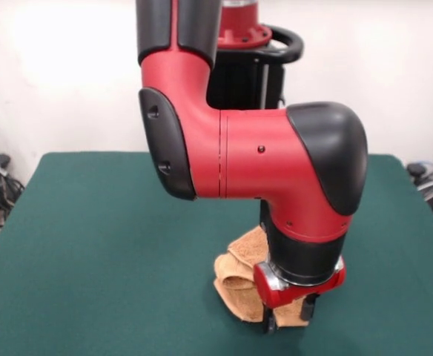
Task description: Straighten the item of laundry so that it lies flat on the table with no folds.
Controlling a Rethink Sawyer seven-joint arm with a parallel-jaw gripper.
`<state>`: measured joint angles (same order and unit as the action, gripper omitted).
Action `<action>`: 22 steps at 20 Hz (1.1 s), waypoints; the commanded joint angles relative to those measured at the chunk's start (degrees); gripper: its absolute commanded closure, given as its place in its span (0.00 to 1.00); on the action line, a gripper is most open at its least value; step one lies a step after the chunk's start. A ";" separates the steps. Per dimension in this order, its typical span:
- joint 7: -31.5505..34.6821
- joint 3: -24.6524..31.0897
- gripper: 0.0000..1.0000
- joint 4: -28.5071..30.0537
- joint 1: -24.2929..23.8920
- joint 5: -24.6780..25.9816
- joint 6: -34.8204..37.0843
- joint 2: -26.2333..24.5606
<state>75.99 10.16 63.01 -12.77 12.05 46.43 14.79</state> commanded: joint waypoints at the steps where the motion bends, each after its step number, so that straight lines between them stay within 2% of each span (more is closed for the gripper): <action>1: 11.76 -0.53 0.00 5.12 1.30 -0.73 -2.47 -1.11; 5: 12.15 -0.30 0.00 5.70 1.03 -1.46 -2.23 -0.66; 12: 10.03 6.87 0.00 9.95 -3.46 -8.76 -3.06 -1.12; 22: 9.18 5.26 0.00 8.72 -2.10 -11.10 -2.07 -1.61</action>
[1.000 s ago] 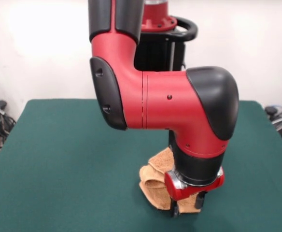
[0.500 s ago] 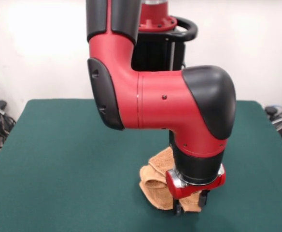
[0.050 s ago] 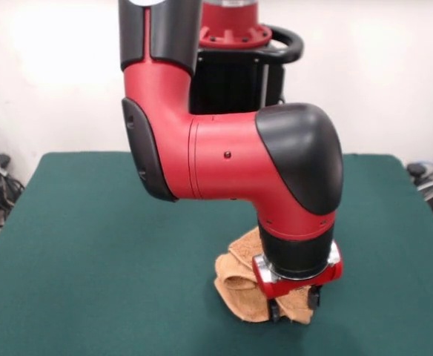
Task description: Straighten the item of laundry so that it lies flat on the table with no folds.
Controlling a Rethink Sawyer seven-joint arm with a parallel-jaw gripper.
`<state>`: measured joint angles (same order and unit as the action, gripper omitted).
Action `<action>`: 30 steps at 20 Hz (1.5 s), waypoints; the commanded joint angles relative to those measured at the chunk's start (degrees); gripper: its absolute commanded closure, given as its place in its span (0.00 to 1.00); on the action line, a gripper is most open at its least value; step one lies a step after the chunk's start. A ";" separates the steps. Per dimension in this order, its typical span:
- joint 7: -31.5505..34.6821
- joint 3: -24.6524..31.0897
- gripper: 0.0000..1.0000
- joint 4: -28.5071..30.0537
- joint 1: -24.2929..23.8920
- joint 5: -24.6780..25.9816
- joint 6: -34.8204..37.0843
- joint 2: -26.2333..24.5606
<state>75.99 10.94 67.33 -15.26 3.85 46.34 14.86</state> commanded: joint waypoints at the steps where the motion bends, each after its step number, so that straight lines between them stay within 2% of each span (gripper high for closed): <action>1: 9.14 4.40 0.00 4.35 0.42 -3.00 -1.97 -1.71; 17: 8.68 3.50 0.00 4.82 1.02 -2.45 -4.26 -1.23; 18: 8.51 3.36 1.00 4.80 1.15 -2.16 -4.56 -1.18; 21: 8.09 3.43 1.00 5.01 1.08 -1.93 -4.84 -1.10; 25: 8.58 3.03 1.00 3.27 1.51 -2.78 -1.08 -2.13; 30: 8.40 2.73 1.00 3.55 1.56 -2.41 -1.37 -1.87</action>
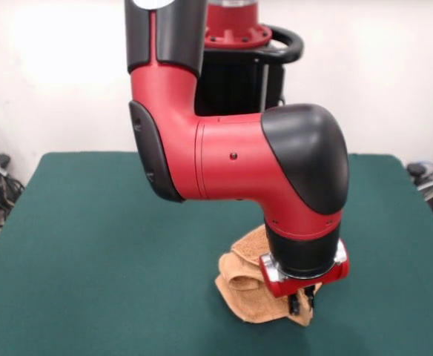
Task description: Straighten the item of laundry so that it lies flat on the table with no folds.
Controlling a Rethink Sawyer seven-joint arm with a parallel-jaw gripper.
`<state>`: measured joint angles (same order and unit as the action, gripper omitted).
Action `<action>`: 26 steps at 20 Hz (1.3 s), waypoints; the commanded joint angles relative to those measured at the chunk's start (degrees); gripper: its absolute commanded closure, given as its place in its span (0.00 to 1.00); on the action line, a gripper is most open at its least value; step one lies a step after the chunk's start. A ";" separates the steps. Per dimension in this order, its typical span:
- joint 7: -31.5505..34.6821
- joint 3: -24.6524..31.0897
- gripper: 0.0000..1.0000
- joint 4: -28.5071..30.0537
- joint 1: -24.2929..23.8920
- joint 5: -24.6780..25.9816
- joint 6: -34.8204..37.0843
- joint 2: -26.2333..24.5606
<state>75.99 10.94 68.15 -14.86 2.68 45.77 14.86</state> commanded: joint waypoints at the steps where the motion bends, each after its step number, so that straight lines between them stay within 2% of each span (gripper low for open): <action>1: 8.53 2.55 1.00 2.75 1.26 -1.17 -0.72 -1.78; 4: 8.23 1.78 1.00 2.62 1.61 -0.35 -0.48 -0.99; 6: 9.97 -0.67 1.00 3.60 2.58 1.06 -2.11 1.40; 8: 12.58 -3.69 1.00 8.12 3.28 2.14 -4.86 7.68; 10: 13.79 -6.41 1.00 12.53 3.92 2.25 -4.47 14.59; 13: 13.81 -8.03 1.00 15.04 4.22 1.32 -1.47 20.29; 20: 13.10 -10.96 1.00 12.27 5.98 0.40 8.35 23.62; 26: 12.86 -11.55 1.00 11.30 6.21 -0.39 12.08 25.64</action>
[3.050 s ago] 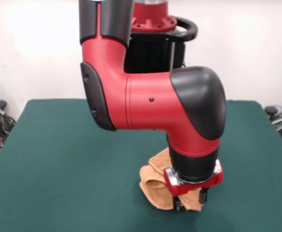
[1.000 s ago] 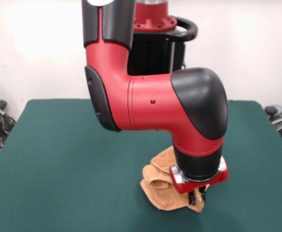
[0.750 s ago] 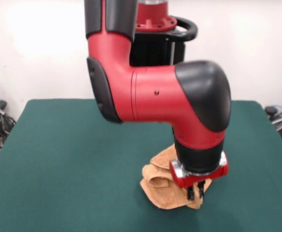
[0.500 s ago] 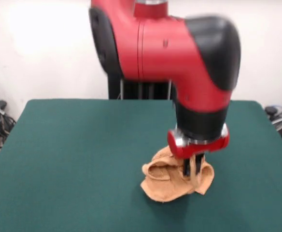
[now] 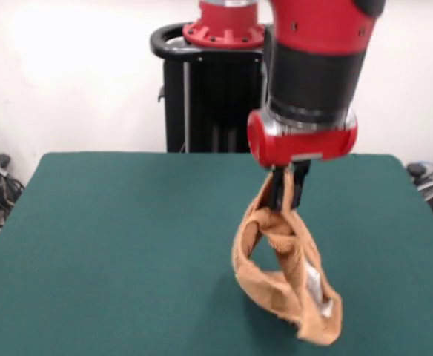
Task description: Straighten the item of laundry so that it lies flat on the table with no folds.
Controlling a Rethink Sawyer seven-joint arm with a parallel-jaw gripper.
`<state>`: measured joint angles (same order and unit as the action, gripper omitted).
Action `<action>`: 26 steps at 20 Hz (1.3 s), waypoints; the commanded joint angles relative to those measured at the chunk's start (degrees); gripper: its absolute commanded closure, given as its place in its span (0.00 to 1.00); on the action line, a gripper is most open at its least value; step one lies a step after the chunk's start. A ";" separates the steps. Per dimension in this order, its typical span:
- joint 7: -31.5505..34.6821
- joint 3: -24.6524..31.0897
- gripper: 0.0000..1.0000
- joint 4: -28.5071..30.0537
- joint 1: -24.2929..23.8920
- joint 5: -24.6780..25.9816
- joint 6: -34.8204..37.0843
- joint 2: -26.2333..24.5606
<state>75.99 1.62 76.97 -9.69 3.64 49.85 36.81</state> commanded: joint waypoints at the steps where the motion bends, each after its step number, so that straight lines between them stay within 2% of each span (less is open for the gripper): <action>1: 12.81 -2.21 1.00 2.87 0.89 -1.43 7.84 4.06; 5: 13.28 -2.64 1.00 5.13 0.38 -2.13 5.98 6.61; 9: 11.48 -3.06 1.00 8.06 -0.49 -3.73 8.72 11.90; 12: 10.63 -3.14 1.00 5.47 -0.76 -4.27 14.25 12.70; 18: 12.11 -2.16 1.00 -1.71 -1.86 -4.70 20.51 10.75; 21: 9.94 -2.30 1.00 2.34 -1.95 -5.11 18.73 15.26; 22: 9.48 -2.27 1.00 1.90 -1.93 -4.93 19.67 15.95; 26: 21.52 -3.55 1.00 -10.65 0.90 -3.67 26.02 8.64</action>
<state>76.38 -1.19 73.07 -10.48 1.54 68.24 48.39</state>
